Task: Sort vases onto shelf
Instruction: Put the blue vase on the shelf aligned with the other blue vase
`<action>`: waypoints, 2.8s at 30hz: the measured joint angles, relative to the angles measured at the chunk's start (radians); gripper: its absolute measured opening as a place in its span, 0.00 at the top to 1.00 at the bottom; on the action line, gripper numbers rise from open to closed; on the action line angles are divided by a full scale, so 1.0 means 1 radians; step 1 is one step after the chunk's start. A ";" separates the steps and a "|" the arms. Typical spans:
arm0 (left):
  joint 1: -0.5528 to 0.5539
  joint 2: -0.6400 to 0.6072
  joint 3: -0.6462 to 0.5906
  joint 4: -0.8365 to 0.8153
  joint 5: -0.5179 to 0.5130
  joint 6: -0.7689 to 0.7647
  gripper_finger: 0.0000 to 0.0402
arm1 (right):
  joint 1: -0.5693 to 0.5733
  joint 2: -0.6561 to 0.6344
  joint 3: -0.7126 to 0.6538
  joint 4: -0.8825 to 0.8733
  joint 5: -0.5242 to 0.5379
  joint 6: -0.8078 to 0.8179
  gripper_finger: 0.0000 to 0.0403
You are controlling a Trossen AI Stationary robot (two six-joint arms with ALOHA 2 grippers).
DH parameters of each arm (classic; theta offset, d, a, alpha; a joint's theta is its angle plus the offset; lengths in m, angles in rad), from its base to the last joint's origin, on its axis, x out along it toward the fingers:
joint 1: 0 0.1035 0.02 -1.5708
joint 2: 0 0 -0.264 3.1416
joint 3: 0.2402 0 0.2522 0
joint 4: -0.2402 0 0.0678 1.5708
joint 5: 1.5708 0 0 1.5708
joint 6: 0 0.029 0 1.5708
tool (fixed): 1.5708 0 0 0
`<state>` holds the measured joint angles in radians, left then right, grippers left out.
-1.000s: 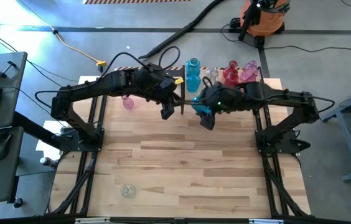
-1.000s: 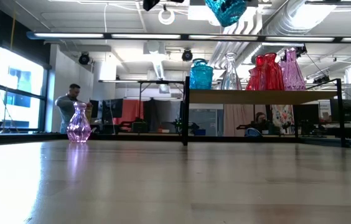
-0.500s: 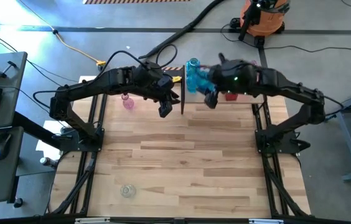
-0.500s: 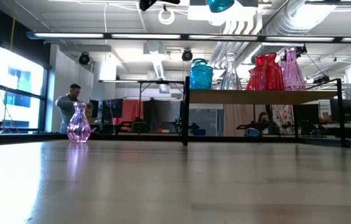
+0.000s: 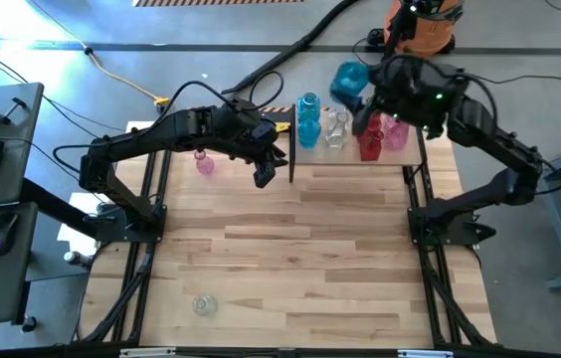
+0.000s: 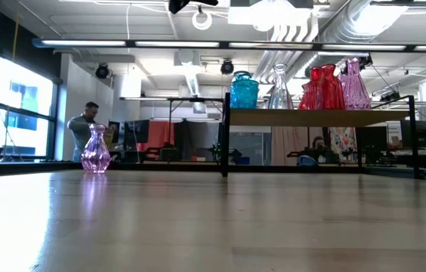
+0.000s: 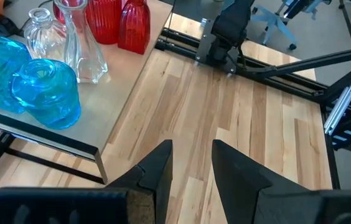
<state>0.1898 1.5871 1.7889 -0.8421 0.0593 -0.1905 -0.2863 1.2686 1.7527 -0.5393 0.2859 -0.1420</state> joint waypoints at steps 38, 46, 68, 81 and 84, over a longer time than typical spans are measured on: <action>0.000 0.001 0.000 -0.037 0.000 0.010 0.74 | -0.026 -0.040 0.000 0.019 -0.133 0.014 0.33; 0.000 0.001 0.000 -0.037 0.000 0.010 0.74 | -0.027 -0.039 0.000 -0.089 -0.133 0.030 0.33; 0.006 0.001 0.000 -0.037 -0.044 0.011 0.74 | -0.027 -0.039 -0.001 -0.340 -0.109 0.073 0.33; 0.021 0.001 0.000 -0.037 -0.045 0.011 0.74 | -0.027 -0.206 -0.407 -0.073 -0.149 0.190 0.33; 0.027 0.001 0.000 -0.037 -0.045 0.011 0.74 | -0.027 -0.257 -0.498 -0.007 -0.152 0.236 0.33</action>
<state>0.2164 1.5883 1.7889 -0.8790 0.0143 -0.1799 -0.3134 1.0116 1.2545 -0.5464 0.1337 0.0937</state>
